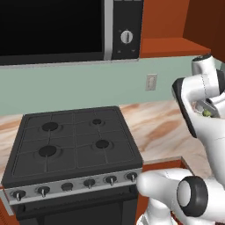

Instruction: Pick the broccoli from the counter and place it in the cabinet. Then close the cabinet.

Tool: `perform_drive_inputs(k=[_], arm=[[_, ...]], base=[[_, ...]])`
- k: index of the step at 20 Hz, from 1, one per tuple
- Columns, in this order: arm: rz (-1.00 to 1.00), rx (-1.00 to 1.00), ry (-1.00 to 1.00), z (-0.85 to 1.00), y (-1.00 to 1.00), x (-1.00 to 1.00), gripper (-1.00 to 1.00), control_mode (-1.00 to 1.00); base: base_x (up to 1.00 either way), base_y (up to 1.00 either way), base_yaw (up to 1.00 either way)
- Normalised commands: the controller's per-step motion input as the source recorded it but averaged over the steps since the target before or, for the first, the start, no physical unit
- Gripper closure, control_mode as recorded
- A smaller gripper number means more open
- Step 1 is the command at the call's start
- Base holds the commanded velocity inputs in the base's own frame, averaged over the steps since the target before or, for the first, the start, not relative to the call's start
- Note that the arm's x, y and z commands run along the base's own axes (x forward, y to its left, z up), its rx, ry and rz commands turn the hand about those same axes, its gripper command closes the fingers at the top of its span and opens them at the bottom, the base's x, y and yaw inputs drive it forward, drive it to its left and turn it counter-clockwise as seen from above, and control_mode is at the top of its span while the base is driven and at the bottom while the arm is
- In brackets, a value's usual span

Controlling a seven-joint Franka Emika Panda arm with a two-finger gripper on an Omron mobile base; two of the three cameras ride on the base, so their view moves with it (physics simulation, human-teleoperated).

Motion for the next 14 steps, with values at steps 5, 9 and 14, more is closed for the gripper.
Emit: perform_drive_inputs(k=[5,9,14], arm=[[0.6,-0.1,-0.03,1.0,0.81,-0.07,1.0,-1.0],[0.6,-0.06,-0.06,1.0,0.63,-0.08,1.0,-1.0],[0.52,0.0,-0.28,1.0,0.06,0.0,1.0,-1.0]], base=[[0.0,0.0,0.0],[0.0,0.0,0.0],[0.0,0.0,0.0]])
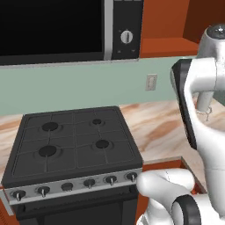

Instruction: Pick the broccoli from the counter and place it in the cabinet. Then close the cabinet.

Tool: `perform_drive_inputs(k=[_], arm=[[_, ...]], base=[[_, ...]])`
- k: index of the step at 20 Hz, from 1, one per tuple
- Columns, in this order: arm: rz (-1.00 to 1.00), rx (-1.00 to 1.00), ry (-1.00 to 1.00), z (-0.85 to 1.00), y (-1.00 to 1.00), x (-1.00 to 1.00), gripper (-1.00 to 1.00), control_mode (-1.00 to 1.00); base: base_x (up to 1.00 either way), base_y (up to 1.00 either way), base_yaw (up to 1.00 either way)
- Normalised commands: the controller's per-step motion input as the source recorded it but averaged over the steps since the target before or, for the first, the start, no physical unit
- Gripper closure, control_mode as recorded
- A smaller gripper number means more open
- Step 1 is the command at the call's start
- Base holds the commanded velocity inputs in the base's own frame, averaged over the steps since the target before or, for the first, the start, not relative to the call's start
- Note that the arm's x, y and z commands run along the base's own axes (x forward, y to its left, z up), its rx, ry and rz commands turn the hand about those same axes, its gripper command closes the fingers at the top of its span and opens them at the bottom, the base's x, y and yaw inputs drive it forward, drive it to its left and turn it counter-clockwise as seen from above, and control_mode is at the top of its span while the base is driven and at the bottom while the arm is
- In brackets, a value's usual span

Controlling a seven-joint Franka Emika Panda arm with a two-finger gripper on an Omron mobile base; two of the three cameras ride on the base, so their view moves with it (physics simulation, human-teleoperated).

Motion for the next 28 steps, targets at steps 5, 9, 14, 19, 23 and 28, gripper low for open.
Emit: perform_drive_inputs(k=[5,9,14,19,23,28], arm=[[0.38,0.01,-0.59,0.85,0.0,0.0,1.0,-1.0],[0.18,0.0,-0.34,0.59,0.23,0.06,1.0,-1.0],[0.0,-0.15,-0.07,0.13,0.61,0.54,1.0,-1.0],[0.05,-0.17,0.27,0.39,0.33,0.71,1.0,-1.0],[0.3,-0.01,0.1,0.32,-0.42,0.22,1.0,-1.0],[0.28,0.0,0.03,0.17,-0.54,0.13,1.0,-1.0]], base=[[0.0,0.0,0.0],[0.0,0.0,0.0],[0.0,0.0,0.0],[0.0,0.0,0.0],[0.0,0.0,0.0],[0.0,0.0,0.0]])
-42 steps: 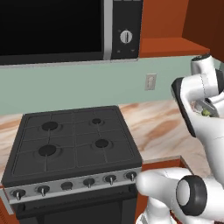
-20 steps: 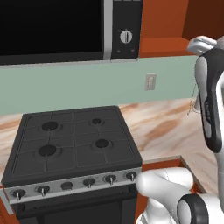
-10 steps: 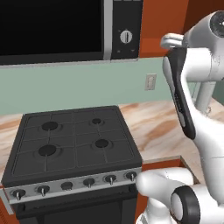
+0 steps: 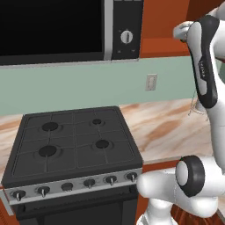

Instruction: Pick the broccoli from the counter and place it in the cabinet. Then close the cabinet.

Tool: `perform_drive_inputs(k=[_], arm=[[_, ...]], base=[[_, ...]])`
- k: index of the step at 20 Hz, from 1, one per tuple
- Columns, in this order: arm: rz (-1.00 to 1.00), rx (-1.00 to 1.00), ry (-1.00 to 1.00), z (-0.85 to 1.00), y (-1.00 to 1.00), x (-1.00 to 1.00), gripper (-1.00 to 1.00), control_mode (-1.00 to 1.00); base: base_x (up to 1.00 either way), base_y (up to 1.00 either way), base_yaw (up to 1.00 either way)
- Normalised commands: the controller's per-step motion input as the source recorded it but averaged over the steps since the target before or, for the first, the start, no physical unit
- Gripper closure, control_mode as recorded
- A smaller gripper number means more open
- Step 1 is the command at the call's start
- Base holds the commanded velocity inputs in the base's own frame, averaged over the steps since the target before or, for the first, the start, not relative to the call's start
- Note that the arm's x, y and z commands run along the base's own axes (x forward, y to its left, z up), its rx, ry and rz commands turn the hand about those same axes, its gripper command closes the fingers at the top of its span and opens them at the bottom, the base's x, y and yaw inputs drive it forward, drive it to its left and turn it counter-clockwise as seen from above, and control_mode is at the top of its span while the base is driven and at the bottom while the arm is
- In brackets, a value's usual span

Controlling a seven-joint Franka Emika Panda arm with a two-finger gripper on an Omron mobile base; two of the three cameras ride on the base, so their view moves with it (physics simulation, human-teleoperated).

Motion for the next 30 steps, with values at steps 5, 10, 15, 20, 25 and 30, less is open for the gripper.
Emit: perform_drive_inputs(k=[5,10,15,20,25,30], arm=[[0.07,-0.03,-0.01,-0.19,-0.09,0.33,1.0,-1.0],[0.0,-0.07,-0.01,-0.23,0.0,0.65,1.0,-1.0],[0.0,-0.05,-0.08,-0.18,0.0,0.68,1.0,-1.0],[0.0,0.0,-0.07,-0.15,-0.02,0.62,1.0,-1.0],[0.01,0.0,-0.03,-0.05,-0.29,0.5,1.0,-1.0],[0.0,0.0,0.0,-0.04,-0.29,0.44,1.0,-1.0]], base=[[0.0,0.0,0.0],[0.0,0.0,0.0],[0.0,0.0,0.0],[0.0,0.0,0.0],[0.0,0.0,0.0],[0.0,0.0,0.0]])
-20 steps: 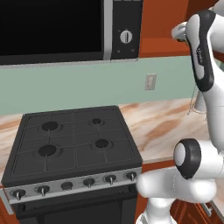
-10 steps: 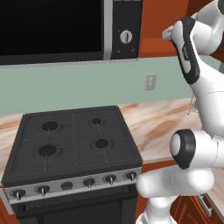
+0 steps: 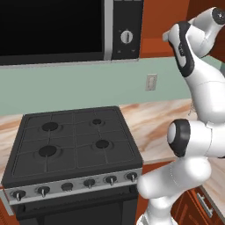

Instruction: Pick the broccoli from the counter and place it in the cabinet. Then close the cabinet.

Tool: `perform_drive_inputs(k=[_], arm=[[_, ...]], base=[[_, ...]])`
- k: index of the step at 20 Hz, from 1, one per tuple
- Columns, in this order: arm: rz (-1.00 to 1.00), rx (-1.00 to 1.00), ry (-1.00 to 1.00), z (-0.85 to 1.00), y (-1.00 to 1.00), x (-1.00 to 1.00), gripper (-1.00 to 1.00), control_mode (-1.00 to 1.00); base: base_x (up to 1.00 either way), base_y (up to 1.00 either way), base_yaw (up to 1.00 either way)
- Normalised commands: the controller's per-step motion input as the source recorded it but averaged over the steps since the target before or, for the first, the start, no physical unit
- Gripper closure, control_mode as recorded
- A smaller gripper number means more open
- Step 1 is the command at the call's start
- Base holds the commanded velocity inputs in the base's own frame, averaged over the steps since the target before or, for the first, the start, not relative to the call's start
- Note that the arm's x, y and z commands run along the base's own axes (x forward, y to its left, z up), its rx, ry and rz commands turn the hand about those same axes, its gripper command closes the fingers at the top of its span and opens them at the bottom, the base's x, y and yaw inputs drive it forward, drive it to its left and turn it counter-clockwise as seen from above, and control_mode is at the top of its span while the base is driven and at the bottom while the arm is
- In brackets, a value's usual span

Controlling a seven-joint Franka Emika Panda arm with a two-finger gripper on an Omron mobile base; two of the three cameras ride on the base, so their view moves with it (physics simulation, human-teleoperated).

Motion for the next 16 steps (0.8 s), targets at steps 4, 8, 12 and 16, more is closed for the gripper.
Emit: perform_drive_inputs(k=[4,8,12,16], arm=[[0.0,0.0,0.0,-0.04,-0.25,0.45,1.0,-1.0],[0.0,0.0,0.0,-0.04,-0.27,0.42,1.0,-1.0],[0.01,0.0,0.0,-0.07,-0.25,0.49,1.0,-1.0],[0.01,0.0,0.0,-0.08,-0.24,0.52,1.0,-1.0]], base=[[0.0,0.0,0.0],[0.0,0.0,0.0],[0.0,0.0,0.0],[0.0,0.0,0.0]])
